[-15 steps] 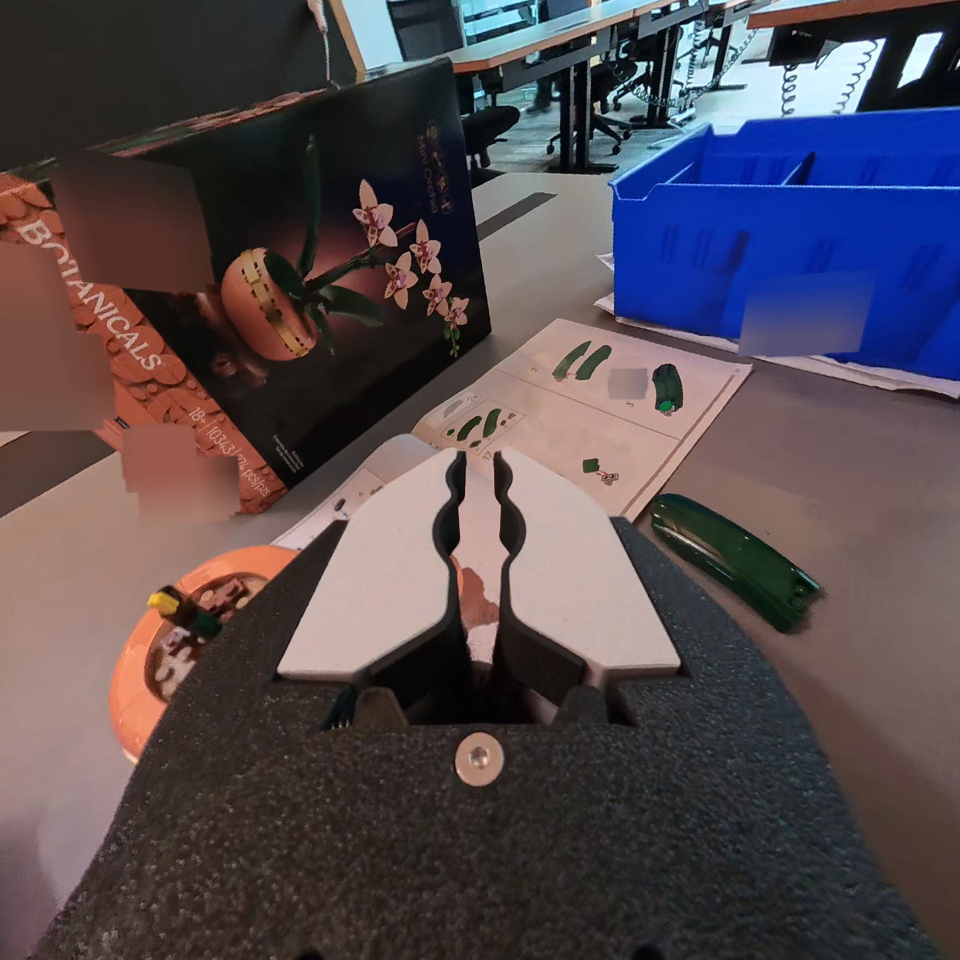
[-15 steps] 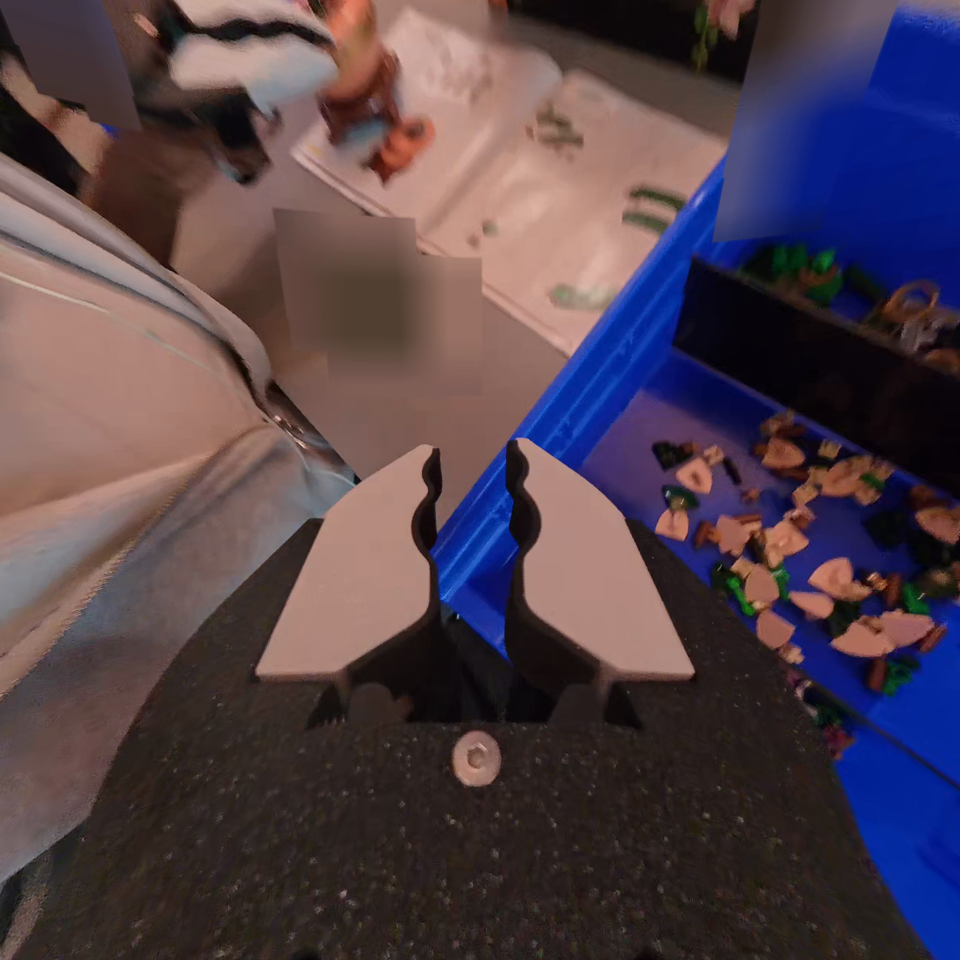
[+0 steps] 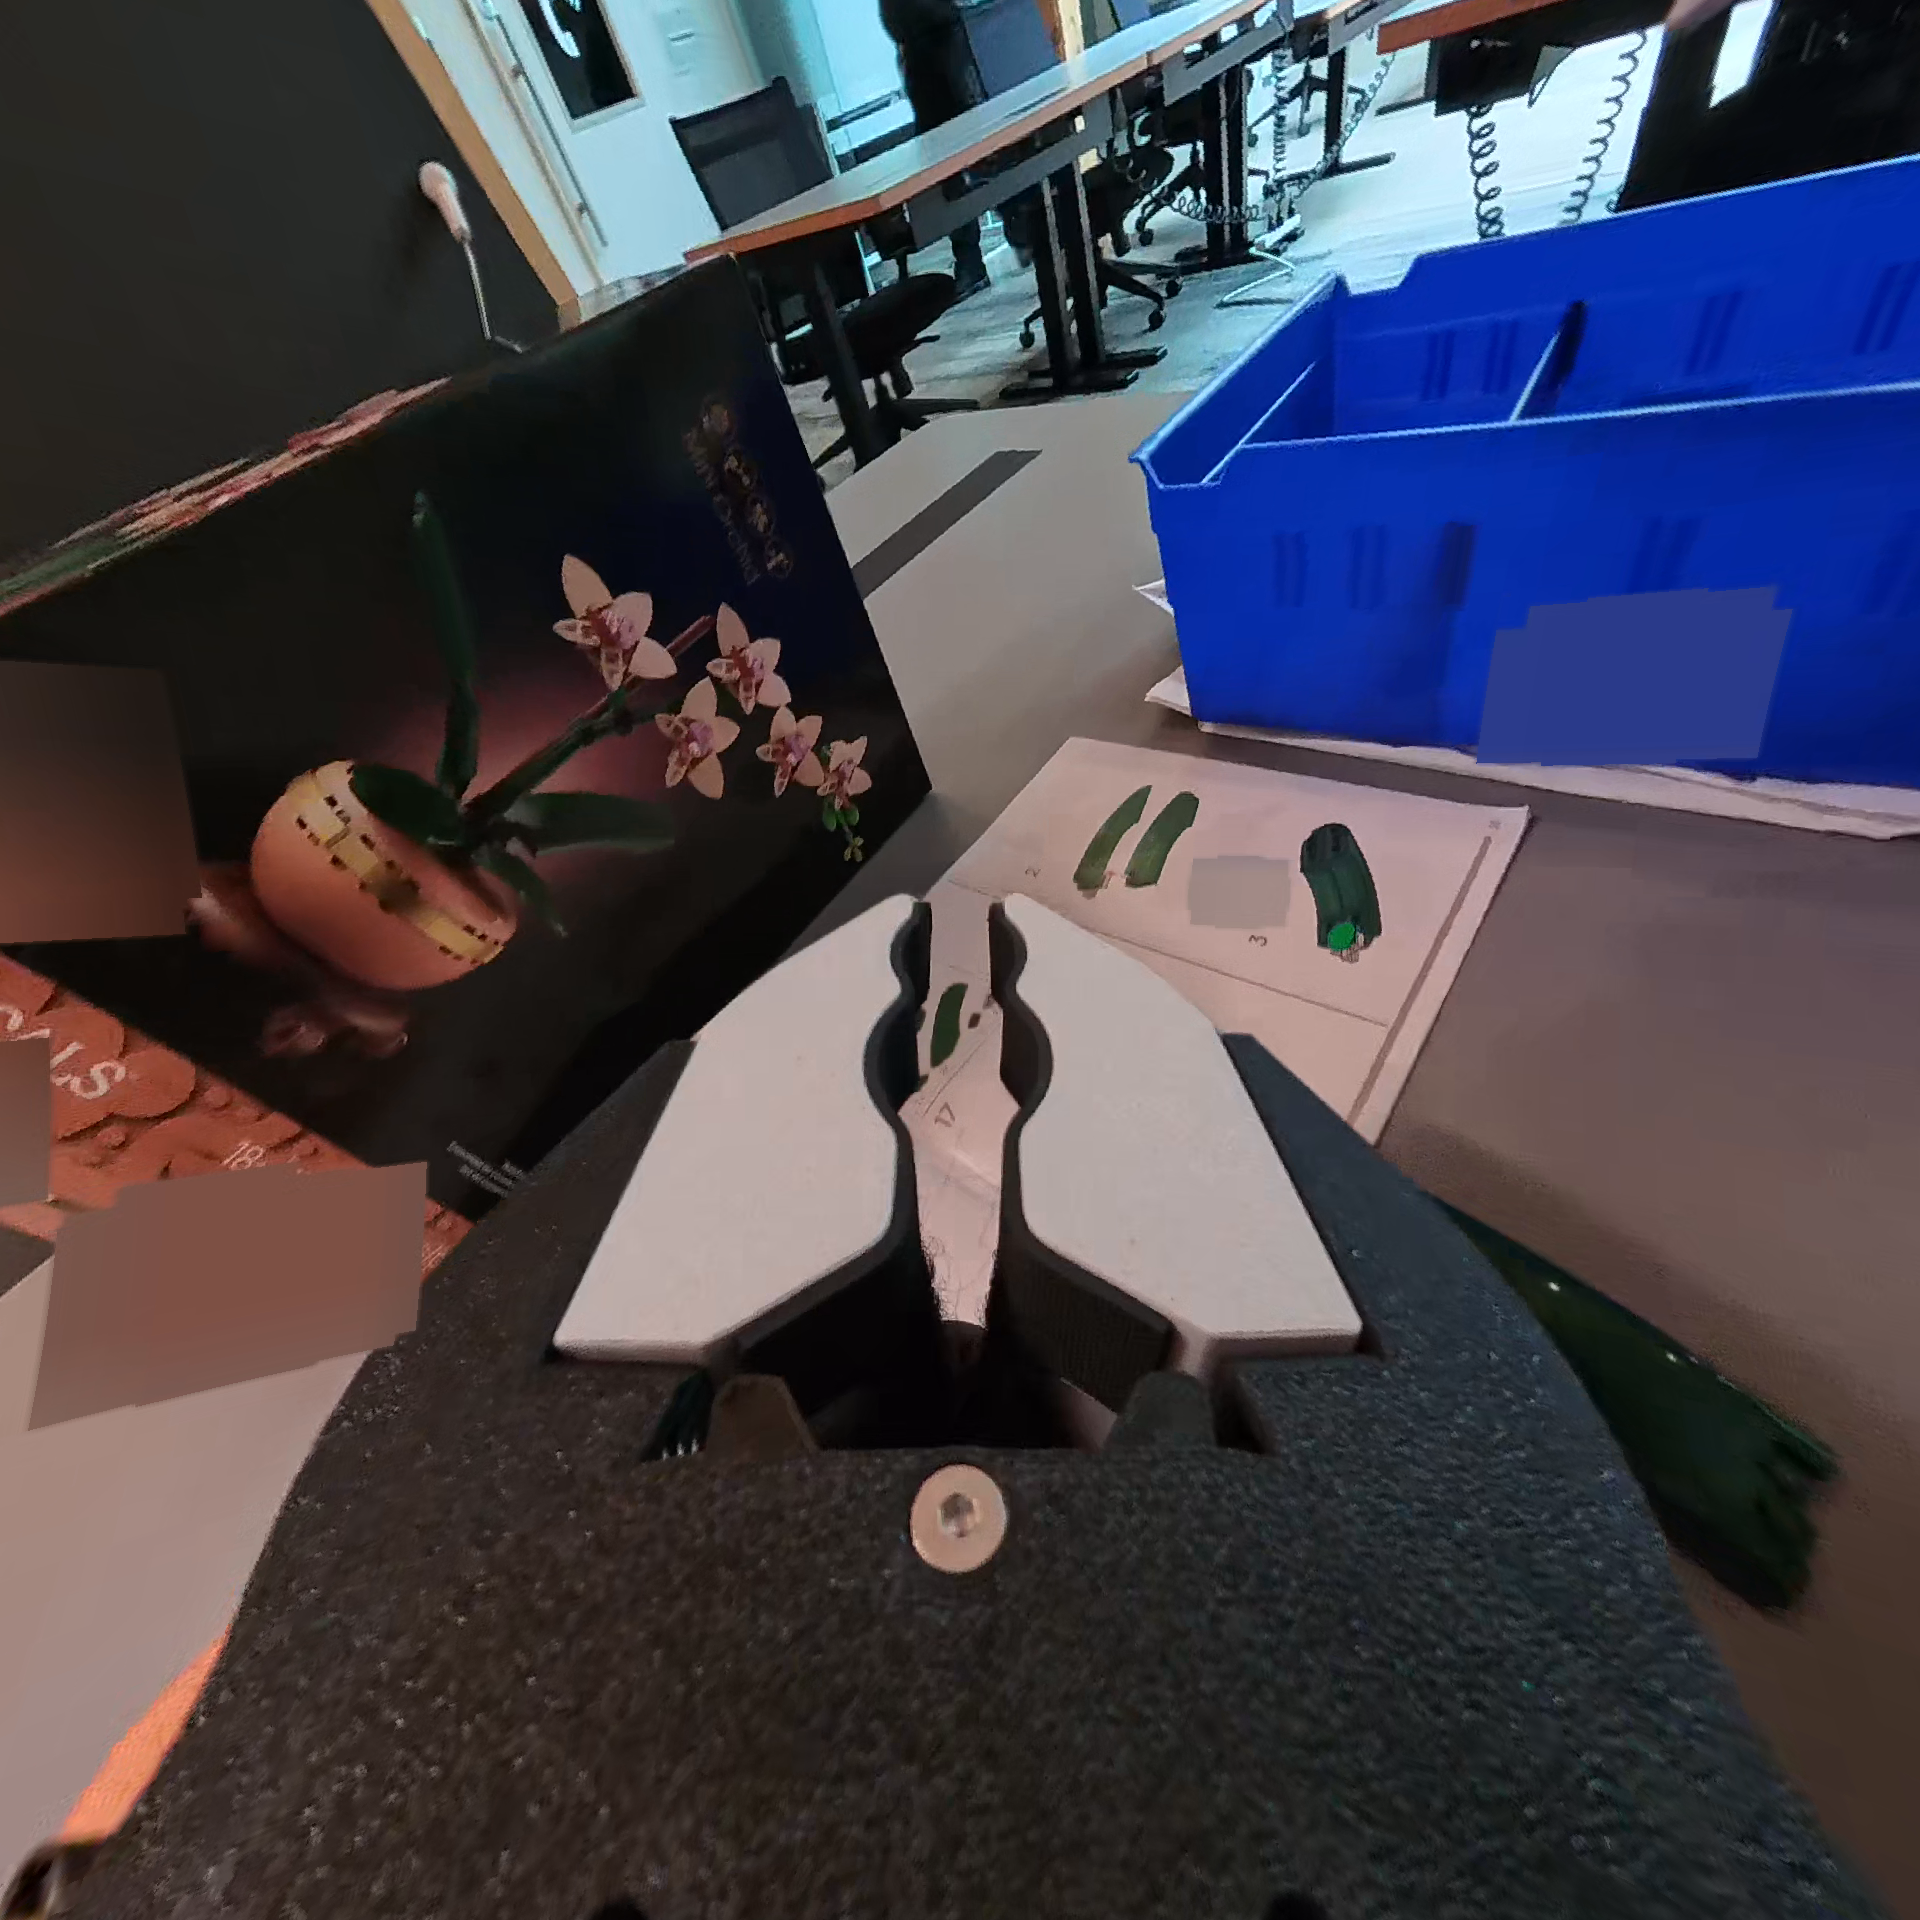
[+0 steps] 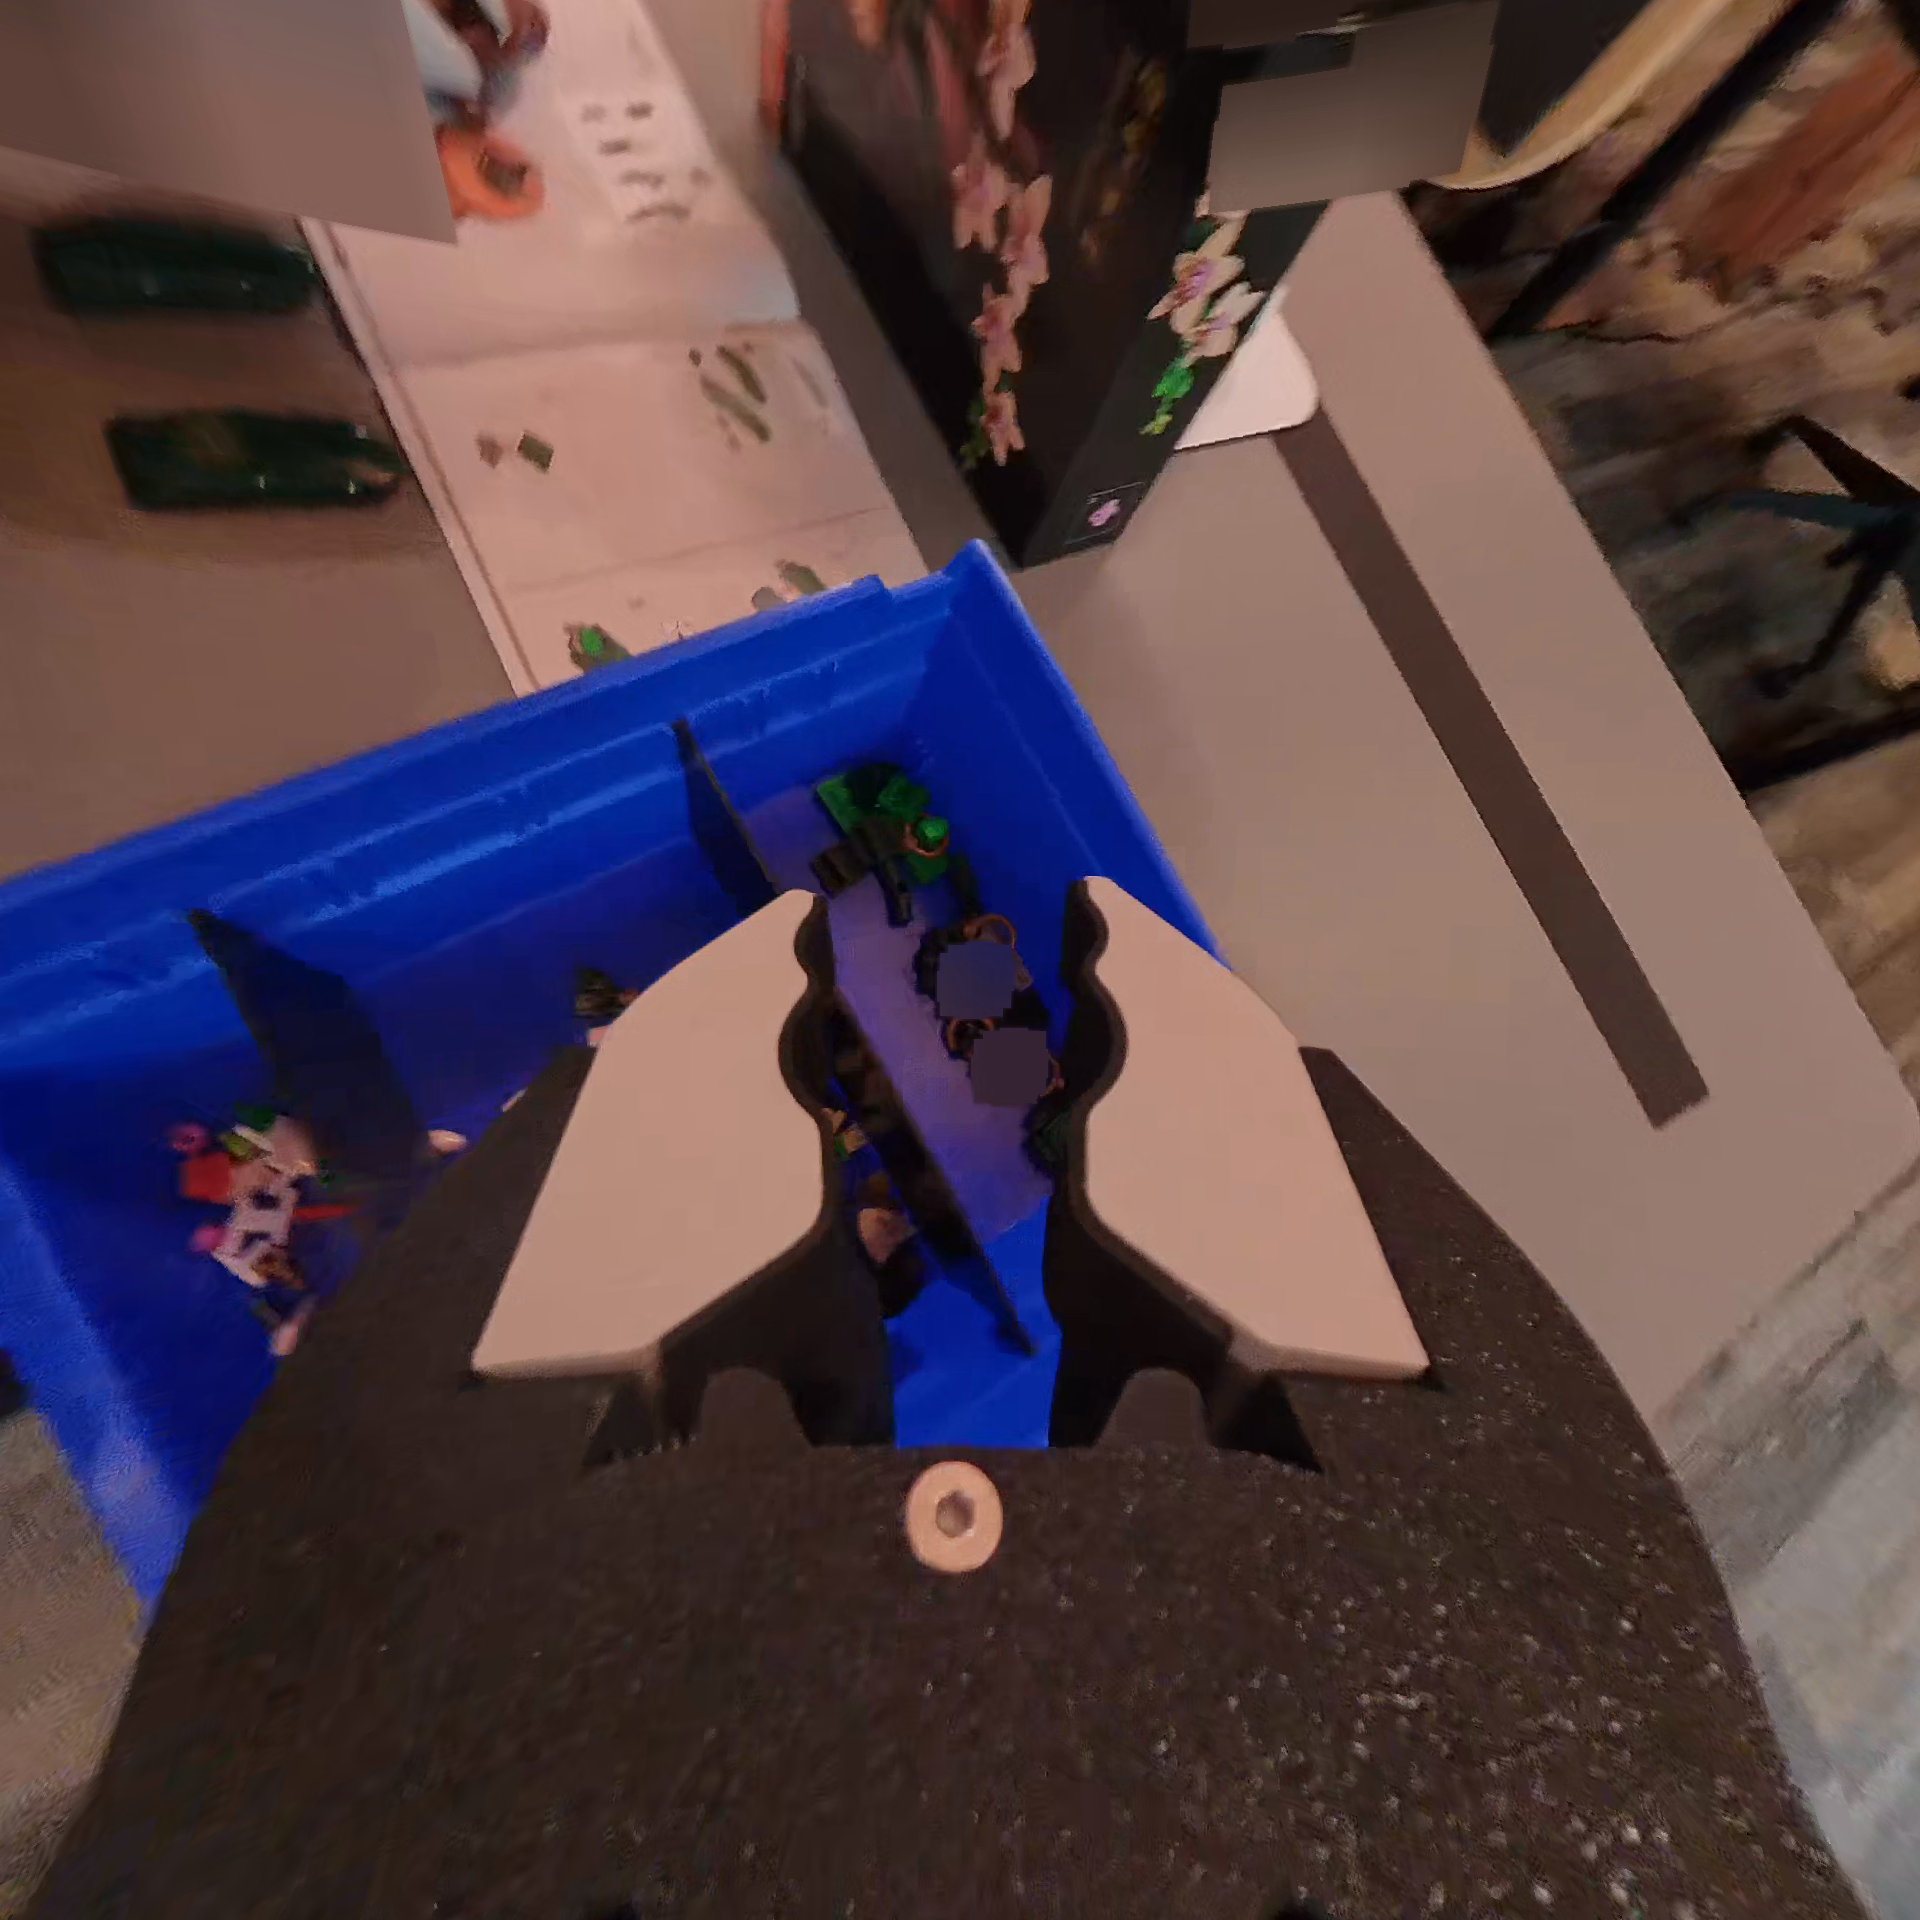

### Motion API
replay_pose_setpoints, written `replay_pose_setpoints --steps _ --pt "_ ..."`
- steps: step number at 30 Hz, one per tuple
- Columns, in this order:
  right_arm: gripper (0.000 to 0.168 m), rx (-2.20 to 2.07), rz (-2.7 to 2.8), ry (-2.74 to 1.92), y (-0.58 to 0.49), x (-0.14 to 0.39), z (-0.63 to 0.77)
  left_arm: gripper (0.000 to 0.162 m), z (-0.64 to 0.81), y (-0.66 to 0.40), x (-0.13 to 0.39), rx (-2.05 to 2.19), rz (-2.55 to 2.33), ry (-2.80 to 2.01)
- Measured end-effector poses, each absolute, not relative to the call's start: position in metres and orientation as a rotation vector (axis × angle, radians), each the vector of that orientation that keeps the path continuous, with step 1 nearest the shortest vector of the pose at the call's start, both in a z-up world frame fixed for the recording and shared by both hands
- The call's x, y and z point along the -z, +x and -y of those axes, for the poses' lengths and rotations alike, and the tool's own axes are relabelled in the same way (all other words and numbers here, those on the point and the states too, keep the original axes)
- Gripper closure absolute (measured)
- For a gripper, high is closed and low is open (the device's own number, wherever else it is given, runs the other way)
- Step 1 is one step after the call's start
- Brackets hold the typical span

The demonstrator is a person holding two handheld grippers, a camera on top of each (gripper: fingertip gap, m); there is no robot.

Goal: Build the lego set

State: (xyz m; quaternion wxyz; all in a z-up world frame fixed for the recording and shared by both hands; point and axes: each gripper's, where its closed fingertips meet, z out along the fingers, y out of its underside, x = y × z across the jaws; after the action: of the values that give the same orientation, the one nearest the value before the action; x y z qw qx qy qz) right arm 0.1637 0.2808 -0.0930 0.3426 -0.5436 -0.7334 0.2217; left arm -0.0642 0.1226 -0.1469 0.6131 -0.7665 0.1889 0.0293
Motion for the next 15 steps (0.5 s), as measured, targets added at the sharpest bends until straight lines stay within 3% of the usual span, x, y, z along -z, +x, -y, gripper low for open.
replay_pose_setpoints --steps 8,15 --pt "0.150 -0.539 2.378 -1.216 0.115 0.173 -0.277 0.152 -0.140 -0.060 0.153 -0.070 -0.415 -1.800" --pt "0.155 -0.454 2.508 -1.083 0.092 0.210 -0.273 0.152 -0.146 -0.064 0.159 -0.105 -0.410 -1.822"
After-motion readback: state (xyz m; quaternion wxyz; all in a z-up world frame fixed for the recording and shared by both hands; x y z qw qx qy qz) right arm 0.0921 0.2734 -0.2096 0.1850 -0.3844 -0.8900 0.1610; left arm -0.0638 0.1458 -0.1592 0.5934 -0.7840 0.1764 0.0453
